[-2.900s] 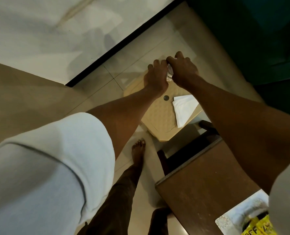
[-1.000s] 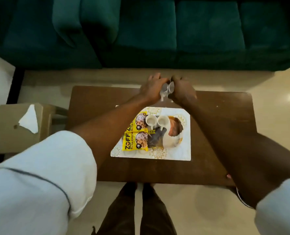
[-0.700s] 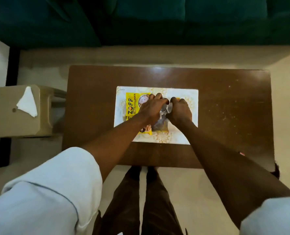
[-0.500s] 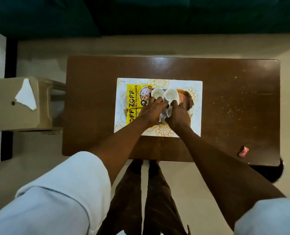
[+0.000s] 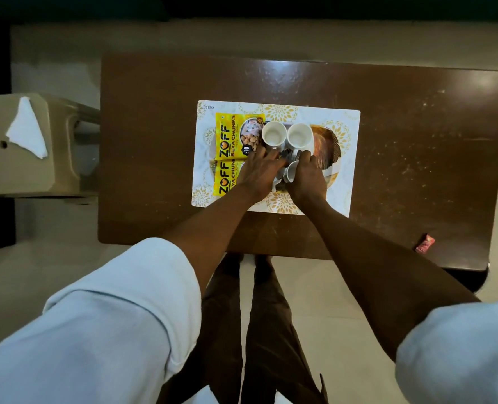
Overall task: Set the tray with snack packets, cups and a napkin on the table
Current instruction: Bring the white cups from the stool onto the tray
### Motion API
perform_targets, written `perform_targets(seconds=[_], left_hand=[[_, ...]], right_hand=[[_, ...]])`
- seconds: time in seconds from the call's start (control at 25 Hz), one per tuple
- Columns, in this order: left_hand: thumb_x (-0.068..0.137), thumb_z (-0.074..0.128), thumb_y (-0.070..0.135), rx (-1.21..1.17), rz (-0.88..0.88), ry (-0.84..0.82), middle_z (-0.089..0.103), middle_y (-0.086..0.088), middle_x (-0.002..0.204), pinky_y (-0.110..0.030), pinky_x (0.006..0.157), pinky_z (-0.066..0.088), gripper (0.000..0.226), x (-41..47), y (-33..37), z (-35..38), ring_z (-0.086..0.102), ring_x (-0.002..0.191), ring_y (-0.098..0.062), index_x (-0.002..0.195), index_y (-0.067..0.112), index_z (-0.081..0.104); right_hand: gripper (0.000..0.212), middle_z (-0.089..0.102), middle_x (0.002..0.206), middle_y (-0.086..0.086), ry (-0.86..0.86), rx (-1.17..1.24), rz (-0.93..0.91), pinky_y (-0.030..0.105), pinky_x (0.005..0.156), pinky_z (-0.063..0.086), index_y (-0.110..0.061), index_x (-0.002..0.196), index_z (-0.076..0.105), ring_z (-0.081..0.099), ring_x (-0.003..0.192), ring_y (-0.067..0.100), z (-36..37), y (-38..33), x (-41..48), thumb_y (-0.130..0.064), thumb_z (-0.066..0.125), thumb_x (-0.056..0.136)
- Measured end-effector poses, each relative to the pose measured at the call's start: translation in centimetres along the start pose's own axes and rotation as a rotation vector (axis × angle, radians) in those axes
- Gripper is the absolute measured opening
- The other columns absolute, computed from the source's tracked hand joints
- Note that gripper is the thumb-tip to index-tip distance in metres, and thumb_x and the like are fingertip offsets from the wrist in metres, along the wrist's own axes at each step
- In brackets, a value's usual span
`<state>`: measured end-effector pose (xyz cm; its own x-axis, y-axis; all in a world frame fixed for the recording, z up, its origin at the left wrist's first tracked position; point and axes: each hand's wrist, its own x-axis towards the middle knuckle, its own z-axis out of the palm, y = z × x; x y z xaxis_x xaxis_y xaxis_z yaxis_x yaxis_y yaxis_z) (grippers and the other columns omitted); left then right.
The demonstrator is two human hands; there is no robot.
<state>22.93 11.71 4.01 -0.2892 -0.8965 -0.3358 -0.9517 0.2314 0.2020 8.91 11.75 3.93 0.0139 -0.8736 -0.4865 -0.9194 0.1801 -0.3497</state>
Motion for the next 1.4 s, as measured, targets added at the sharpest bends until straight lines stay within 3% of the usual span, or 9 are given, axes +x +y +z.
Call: perform_targets(seconds=[0.16,0.32,0.52,0.76,1.0,1.08,1.2,1.28,1.4], left_hand=[[0.082,0.075,0.018,-0.014,-0.018,0.002,0.05,-0.004,0.14,-0.043,0.093,0.047,0.077,-0.1,0.2,0.7,0.05,0.118,-0.031,0.149,0.032,0.041],[0.081,0.071,0.006,-0.042,-0.004,-0.018,0.05,-0.008,0.14,-0.045,0.096,0.045,0.084,-0.7,0.4,0.7,0.046,0.126,-0.035,0.154,0.023,0.033],[0.081,0.07,0.004,-0.046,0.03,-0.002,0.056,-0.008,0.128,-0.046,0.091,0.049,0.079,-0.8,0.1,0.5,0.049,0.119,-0.034,0.151,0.019,0.037],[0.085,0.068,0.005,-0.054,0.068,0.037,0.056,-0.007,0.129,-0.043,0.092,0.05,0.069,-0.6,-0.3,1.2,0.051,0.116,-0.031,0.147,0.019,0.042],[0.078,0.064,-0.004,-0.099,0.043,0.054,0.045,-0.016,0.148,-0.046,0.103,0.042,0.076,-3.1,0.2,-0.4,0.041,0.135,-0.036,0.148,0.015,0.042],[0.074,0.063,-0.003,-0.13,0.011,0.064,0.039,-0.016,0.154,-0.046,0.107,0.04,0.08,-5.5,0.1,-2.0,0.038,0.139,-0.037,0.149,0.015,0.042],[0.071,0.061,0.006,-0.161,-0.074,0.098,0.05,-0.01,0.141,-0.042,0.1,0.046,0.071,-7.8,-0.3,-7.2,0.052,0.125,-0.036,0.14,0.018,0.051],[0.072,0.054,0.011,-0.25,-0.146,0.139,0.05,-0.007,0.138,-0.041,0.102,0.044,0.069,-8.2,-1.5,-12.7,0.051,0.126,-0.034,0.14,0.02,0.05],[0.084,0.055,0.015,-0.201,-0.292,0.222,0.026,-0.012,0.162,-0.042,0.119,0.026,0.078,-8.7,-5.6,-23.2,0.024,0.151,-0.034,0.156,0.012,0.026]], right_hand=[[0.077,0.056,0.129,0.016,0.044,-0.007,0.0,0.05,0.079,0.059,-0.011,0.132,0.039,0.065,0.109,0.043,0.7,0.0,0.2,-0.019,0.088,0.074],[0.08,0.053,0.132,0.016,0.033,-0.032,0.005,0.052,0.08,0.06,-0.012,0.137,0.037,0.064,0.111,0.043,1.0,0.0,0.5,-0.021,0.088,0.075],[0.079,0.052,0.132,0.017,0.042,-0.044,0.021,0.05,0.08,0.059,-0.011,0.138,0.037,0.064,0.112,0.043,1.3,-0.5,0.6,-0.022,0.087,0.077],[0.08,0.051,0.132,0.016,0.045,-0.058,0.007,0.049,0.079,0.059,-0.011,0.137,0.037,0.064,0.111,0.041,1.5,-0.5,0.3,-0.024,0.088,0.077],[0.089,0.047,0.14,0.018,0.034,-0.093,-0.034,0.053,0.089,0.054,-0.013,0.139,0.033,0.051,0.126,0.045,-1.5,-0.6,-1.9,-0.05,0.082,0.075],[0.087,0.045,0.143,0.021,0.066,-0.177,-0.069,0.053,0.088,0.054,-0.012,0.139,0.031,0.051,0.126,0.046,-3.7,-0.6,-4.4,-0.051,0.076,0.076],[0.085,0.044,0.144,0.018,0.07,-0.206,-0.083,0.051,0.09,0.055,-0.011,0.138,0.035,0.049,0.13,0.043,-8.3,-2.7,-6.8,-0.05,0.069,0.071],[0.075,0.05,0.132,0.01,0.103,-0.229,-0.116,0.047,0.09,0.053,-0.015,0.13,0.04,0.052,0.124,0.037,-13.0,-7.0,-6.2,-0.047,0.068,0.068],[0.082,0.048,0.136,0.007,0.152,-0.231,-0.28,0.043,0.094,0.051,-0.015,0.141,0.036,0.05,0.127,0.032,-21.1,-17.1,-5.0,-0.042,0.07,0.071]])
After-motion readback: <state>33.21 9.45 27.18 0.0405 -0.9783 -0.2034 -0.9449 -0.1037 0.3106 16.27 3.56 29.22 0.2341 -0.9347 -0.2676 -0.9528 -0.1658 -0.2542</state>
